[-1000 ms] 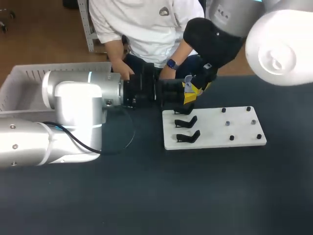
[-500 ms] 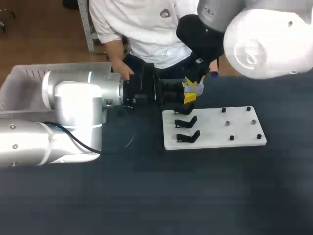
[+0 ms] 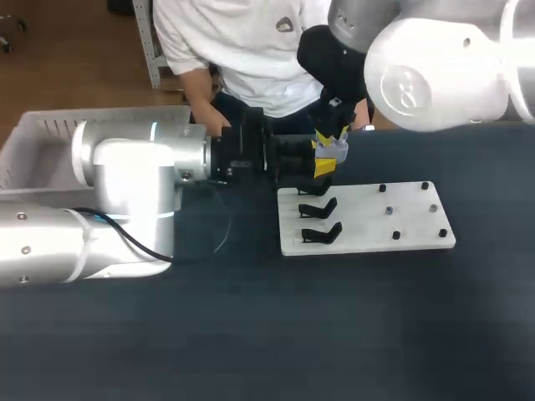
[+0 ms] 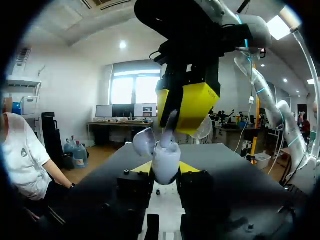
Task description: Pick up each earbud case from the left stands, insert the matching earbuds, close the lid, and place the case in the box.
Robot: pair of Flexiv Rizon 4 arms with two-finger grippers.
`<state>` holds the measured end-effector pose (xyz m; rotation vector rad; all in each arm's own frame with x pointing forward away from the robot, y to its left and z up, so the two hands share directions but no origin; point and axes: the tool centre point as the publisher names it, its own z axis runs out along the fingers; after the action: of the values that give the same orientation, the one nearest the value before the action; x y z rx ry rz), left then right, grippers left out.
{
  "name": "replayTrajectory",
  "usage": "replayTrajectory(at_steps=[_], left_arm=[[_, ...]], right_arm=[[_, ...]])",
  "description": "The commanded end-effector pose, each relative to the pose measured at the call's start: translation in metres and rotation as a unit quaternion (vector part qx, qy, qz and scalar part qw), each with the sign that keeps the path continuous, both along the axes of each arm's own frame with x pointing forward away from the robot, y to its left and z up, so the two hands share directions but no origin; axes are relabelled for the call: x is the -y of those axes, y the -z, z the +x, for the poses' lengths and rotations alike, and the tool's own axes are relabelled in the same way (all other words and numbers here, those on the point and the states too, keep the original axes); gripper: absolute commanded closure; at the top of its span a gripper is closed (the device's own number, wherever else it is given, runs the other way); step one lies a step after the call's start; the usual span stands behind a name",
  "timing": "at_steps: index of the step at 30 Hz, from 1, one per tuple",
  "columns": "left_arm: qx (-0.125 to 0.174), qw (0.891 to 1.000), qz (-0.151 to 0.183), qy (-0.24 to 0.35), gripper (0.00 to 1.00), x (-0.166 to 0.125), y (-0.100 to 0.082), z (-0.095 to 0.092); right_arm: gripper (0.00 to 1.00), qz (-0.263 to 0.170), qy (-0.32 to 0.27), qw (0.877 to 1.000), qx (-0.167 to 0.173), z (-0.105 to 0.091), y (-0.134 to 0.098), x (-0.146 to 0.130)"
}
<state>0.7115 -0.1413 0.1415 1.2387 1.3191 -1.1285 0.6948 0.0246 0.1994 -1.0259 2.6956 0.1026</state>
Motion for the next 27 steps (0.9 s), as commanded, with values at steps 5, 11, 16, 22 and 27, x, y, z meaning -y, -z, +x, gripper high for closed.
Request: replayTrajectory(at_steps=[5, 11, 16, 22, 27], left_arm=[[0.002, 1.000, -0.002, -0.002, 1.00, 0.000, 0.001, -0.001], [0.002, 1.000, -0.002, -0.002, 1.00, 0.000, 0.001, -0.001], [0.002, 1.000, -0.002, -0.002, 1.00, 0.000, 0.001, -0.001], [0.002, 1.000, -0.002, -0.002, 1.00, 0.000, 0.001, -0.001], [0.002, 1.000, -0.002, -0.002, 1.00, 0.000, 0.001, -0.001]], right_arm=[[1.00, -0.004, 0.000, 1.000, -0.006, 0.003, 0.004, -0.002], [1.00, -0.008, 0.001, 1.000, -0.011, 0.003, 0.008, -0.001], [1.00, -0.011, 0.003, 1.000, -0.011, 0.005, 0.012, -0.001], [1.00, -0.015, 0.000, 1.000, -0.013, 0.005, 0.013, -0.002], [1.00, -0.019, -0.001, 1.000, -0.011, 0.005, 0.014, -0.003]])
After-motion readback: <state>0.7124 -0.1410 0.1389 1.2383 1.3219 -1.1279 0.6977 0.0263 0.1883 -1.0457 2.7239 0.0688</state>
